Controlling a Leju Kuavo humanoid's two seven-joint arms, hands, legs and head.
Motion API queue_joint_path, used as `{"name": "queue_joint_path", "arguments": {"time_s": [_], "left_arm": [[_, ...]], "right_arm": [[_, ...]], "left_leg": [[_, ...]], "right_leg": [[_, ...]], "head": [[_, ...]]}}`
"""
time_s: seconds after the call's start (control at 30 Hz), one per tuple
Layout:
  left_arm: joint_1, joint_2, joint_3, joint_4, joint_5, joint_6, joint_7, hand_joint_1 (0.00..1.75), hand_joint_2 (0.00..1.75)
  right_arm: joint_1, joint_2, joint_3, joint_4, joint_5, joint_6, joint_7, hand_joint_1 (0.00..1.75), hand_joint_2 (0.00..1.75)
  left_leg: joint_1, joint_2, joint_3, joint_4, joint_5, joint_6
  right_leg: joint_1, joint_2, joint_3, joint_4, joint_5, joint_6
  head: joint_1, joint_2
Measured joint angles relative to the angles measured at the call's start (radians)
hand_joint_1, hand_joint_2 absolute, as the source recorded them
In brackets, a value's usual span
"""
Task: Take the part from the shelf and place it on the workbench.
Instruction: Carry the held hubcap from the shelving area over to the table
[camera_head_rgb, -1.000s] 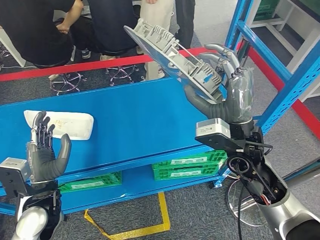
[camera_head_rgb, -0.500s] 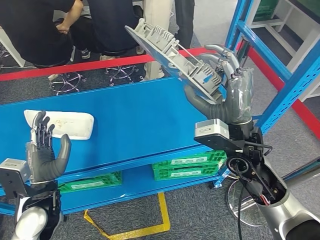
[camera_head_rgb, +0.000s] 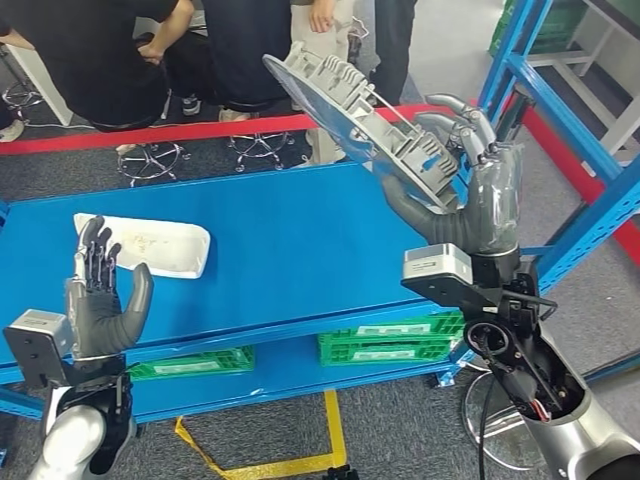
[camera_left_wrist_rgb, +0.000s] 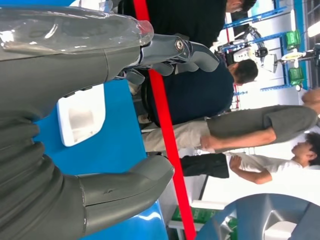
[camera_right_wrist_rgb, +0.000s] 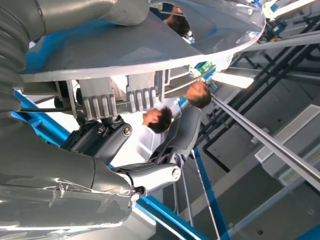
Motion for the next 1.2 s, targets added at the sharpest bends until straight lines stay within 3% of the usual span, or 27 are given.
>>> {"name": "queue_joint_path", "arguments": {"time_s": [0.07,0.1,0.2,0.27,0.3,0.37,0.43,0.47,0.5,0.57,0.6,0.63,0.7,0.77,0.8,0.87,0.93,0.97,1.0,1.07,1.13,1.2], "left_arm": [[0.000,0.000,0.000,-0.001,0.000,0.000,0.001,0.00,1.75],[0.000,0.000,0.000,-0.002,0.000,0.000,0.001,0.00,1.75],[0.002,0.000,0.000,-0.006,0.000,0.000,0.004,0.00,1.75],[0.001,0.001,0.000,-0.009,0.000,0.000,0.004,0.00,1.75],[0.000,0.002,0.000,-0.010,-0.001,0.001,0.004,0.00,1.75],[0.001,0.002,0.000,-0.011,-0.001,0.001,0.005,0.00,1.75],[0.005,0.003,0.000,-0.011,-0.001,0.002,0.006,0.00,1.75],[0.005,0.004,0.000,-0.012,-0.001,0.002,0.006,0.00,1.75],[0.005,0.005,0.000,-0.012,-0.001,0.002,0.006,0.00,1.75],[0.004,0.006,0.000,-0.015,-0.001,0.002,0.006,0.00,1.75],[0.003,0.006,0.000,-0.017,-0.001,0.002,0.006,0.00,1.75],[0.002,0.006,0.001,-0.018,-0.002,0.002,0.006,0.00,1.75],[0.002,0.007,0.001,-0.021,-0.001,0.001,0.007,0.00,1.75],[0.002,0.007,0.001,-0.024,-0.001,-0.002,0.006,0.00,1.75],[0.001,0.006,0.001,-0.025,-0.001,-0.004,0.006,0.00,1.75],[-0.001,0.005,0.001,-0.025,0.001,-0.009,0.006,0.00,1.75],[0.000,0.004,0.001,-0.025,0.002,-0.011,0.006,0.00,1.75],[0.000,0.004,0.001,-0.024,0.002,-0.011,0.006,0.00,1.75],[0.000,0.004,0.001,-0.024,0.002,-0.011,0.006,0.00,1.75],[0.000,0.004,0.001,-0.025,0.003,-0.011,0.006,0.00,1.75],[-0.001,0.003,0.001,-0.025,0.003,-0.011,0.005,0.00,1.75],[0.001,0.003,0.000,-0.025,0.003,-0.011,0.005,0.00,1.75]], "right_arm": [[0.001,0.000,0.000,0.000,0.000,0.000,0.000,1.75,1.75],[0.000,0.000,0.000,0.001,0.000,0.000,0.000,1.75,1.75],[0.000,0.001,0.001,0.000,0.000,0.001,0.001,1.75,1.75],[0.000,0.002,0.002,0.000,0.000,0.001,0.001,1.75,1.75],[-0.001,0.002,0.003,0.000,0.000,0.001,0.001,1.75,1.75],[-0.001,0.003,0.004,0.000,0.000,0.001,0.001,1.75,1.75],[-0.001,0.004,0.006,0.000,0.000,0.001,0.002,1.75,1.75],[-0.001,0.004,0.007,0.000,0.000,0.002,0.002,1.75,1.75],[-0.001,0.005,0.007,0.000,0.000,0.002,0.002,1.75,1.75],[-0.001,0.006,0.007,0.000,-0.002,0.002,0.001,1.75,1.75],[-0.001,0.006,0.007,0.000,-0.005,0.002,0.001,1.75,1.75],[-0.001,0.007,0.007,0.000,-0.008,0.003,0.001,1.75,1.75],[-0.002,0.007,0.008,0.000,-0.014,0.005,0.001,1.75,1.75],[-0.002,0.007,0.008,0.000,-0.016,0.007,0.002,1.75,1.75],[-0.002,0.007,0.008,0.000,-0.015,0.007,0.002,1.75,1.75],[-0.002,0.007,0.008,0.000,-0.014,0.008,0.003,1.75,1.75],[0.002,0.007,0.008,0.000,-0.014,0.008,0.005,1.75,1.75],[0.003,0.007,0.008,0.000,-0.014,0.008,0.005,1.75,1.75],[0.004,0.007,0.009,0.000,-0.014,0.009,0.006,1.75,1.75],[0.005,0.007,0.008,0.000,-0.014,0.009,0.006,1.75,1.75],[0.005,0.007,0.008,0.000,-0.014,0.010,0.005,1.75,1.75],[0.004,0.007,0.009,0.000,-0.014,0.011,0.006,1.75,1.75]], "left_leg": [[0.003,-0.011,0.003,0.011,-0.013,-0.013],[0.003,-0.016,-0.001,0.017,-0.016,-0.020],[0.004,-0.029,-0.016,0.023,-0.016,-0.036],[0.005,-0.020,-0.031,0.055,-0.033,-0.045],[0.004,-0.010,-0.055,0.102,-0.053,-0.048],[0.003,0.009,-0.139,0.244,-0.100,-0.052],[0.001,0.013,-0.207,0.332,-0.108,-0.048],[-0.002,0.013,-0.211,0.318,-0.084,-0.043],[-0.007,0.017,-0.193,0.266,-0.045,-0.033],[-0.025,0.047,-0.130,0.119,0.026,-0.007],[-0.035,0.061,-0.107,0.067,0.044,0.003],[-0.042,0.071,-0.095,0.040,0.049,0.009],[-0.044,0.059,-0.091,0.026,0.051,0.011],[-0.034,0.041,-0.080,0.007,0.059,0.012],[-0.029,0.033,-0.074,-0.001,0.063,0.013],[-0.023,0.016,-0.069,-0.005,0.065,0.015],[-0.020,-0.005,-0.068,-0.004,0.064,0.014],[-0.017,-0.017,-0.067,-0.003,0.063,0.012],[-0.014,-0.029,-0.065,0.000,0.061,0.008],[-0.008,-0.052,-0.065,0.011,0.053,-0.004],[-0.005,-0.073,-0.075,0.023,0.051,-0.018],[-0.002,-0.093,-0.086,0.025,0.058,-0.032]], "right_leg": [[-0.008,0.021,0.057,-0.120,0.052,0.006],[-0.009,0.031,0.077,-0.156,0.056,0.005],[-0.004,0.027,0.092,-0.176,0.037,-0.013],[-0.006,0.014,0.098,-0.179,0.033,-0.025],[-0.006,0.007,0.101,-0.181,0.031,-0.032],[0.000,-0.010,0.105,-0.181,0.025,-0.043],[0.008,-0.025,0.108,-0.181,0.021,-0.051],[0.012,-0.032,0.112,-0.181,0.018,-0.054],[0.016,-0.040,0.116,-0.182,0.016,-0.056],[0.023,-0.054,0.125,-0.183,0.010,-0.057],[0.025,-0.060,0.127,-0.183,0.008,-0.055],[0.026,-0.067,0.129,-0.184,0.006,-0.052],[0.026,-0.082,0.133,-0.188,0.003,-0.046],[0.025,-0.070,0.129,-0.172,-0.016,-0.038],[0.024,-0.053,0.116,-0.138,-0.038,-0.034],[0.019,-0.021,0.063,-0.017,-0.098,-0.027],[0.014,-0.013,0.015,0.080,-0.124,-0.019],[0.010,-0.012,0.013,0.079,-0.109,-0.014],[0.005,-0.010,0.030,0.038,-0.076,-0.009],[-0.007,0.023,0.087,-0.092,-0.009,0.001],[-0.012,0.059,0.128,-0.171,0.007,0.000],[-0.008,0.057,0.138,-0.183,0.000,-0.012]], "head": [[0.005,0.000],[0.006,0.000],[0.005,0.000],[-0.004,0.000],[-0.011,0.000],[-0.027,0.000],[-0.037,0.000],[-0.041,0.000],[-0.043,0.000],[-0.044,0.000],[-0.044,0.000],[-0.044,0.000],[-0.045,0.000],[-0.043,0.000],[-0.040,0.000],[-0.029,0.000],[-0.021,0.000],[-0.019,0.000],[-0.016,0.000],[-0.010,0.000],[-0.006,0.000],[-0.007,0.000]]}}
